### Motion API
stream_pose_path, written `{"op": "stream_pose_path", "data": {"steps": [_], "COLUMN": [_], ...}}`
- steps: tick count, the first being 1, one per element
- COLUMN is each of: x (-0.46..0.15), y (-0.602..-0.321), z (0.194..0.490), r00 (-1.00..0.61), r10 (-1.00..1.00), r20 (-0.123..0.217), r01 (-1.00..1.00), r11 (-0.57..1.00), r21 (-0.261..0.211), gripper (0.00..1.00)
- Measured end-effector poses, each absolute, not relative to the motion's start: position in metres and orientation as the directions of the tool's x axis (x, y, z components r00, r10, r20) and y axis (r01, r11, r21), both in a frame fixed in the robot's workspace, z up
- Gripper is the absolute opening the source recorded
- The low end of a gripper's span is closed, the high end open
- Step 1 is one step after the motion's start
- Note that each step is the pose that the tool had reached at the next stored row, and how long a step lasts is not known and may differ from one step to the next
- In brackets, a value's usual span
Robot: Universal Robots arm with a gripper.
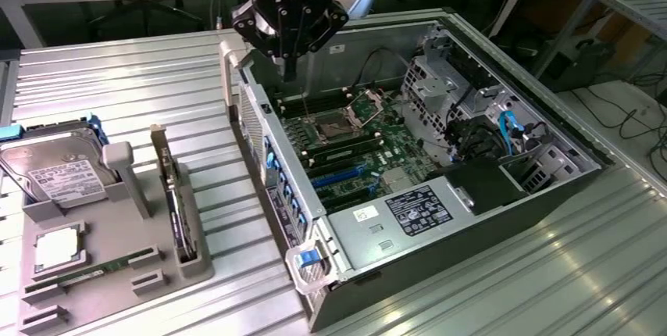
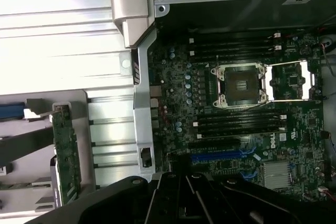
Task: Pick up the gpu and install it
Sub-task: 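Reach for the gpu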
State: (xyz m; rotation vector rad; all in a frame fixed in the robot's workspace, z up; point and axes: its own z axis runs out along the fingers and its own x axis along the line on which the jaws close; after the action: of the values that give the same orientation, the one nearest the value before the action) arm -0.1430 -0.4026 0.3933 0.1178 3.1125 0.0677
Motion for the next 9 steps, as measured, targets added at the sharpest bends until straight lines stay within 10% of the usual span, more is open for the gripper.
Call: {"op": "stream_pose_path", "data": {"steps": [9], "x": [-0.158], "y": [-0.408], "z": [0.393], "r00": [-0.997], "r10": [0.076], "r20": [-0.024], "r01": [0.075], "r11": [0.996], "r21": [0.044], "gripper": [0.11]}}
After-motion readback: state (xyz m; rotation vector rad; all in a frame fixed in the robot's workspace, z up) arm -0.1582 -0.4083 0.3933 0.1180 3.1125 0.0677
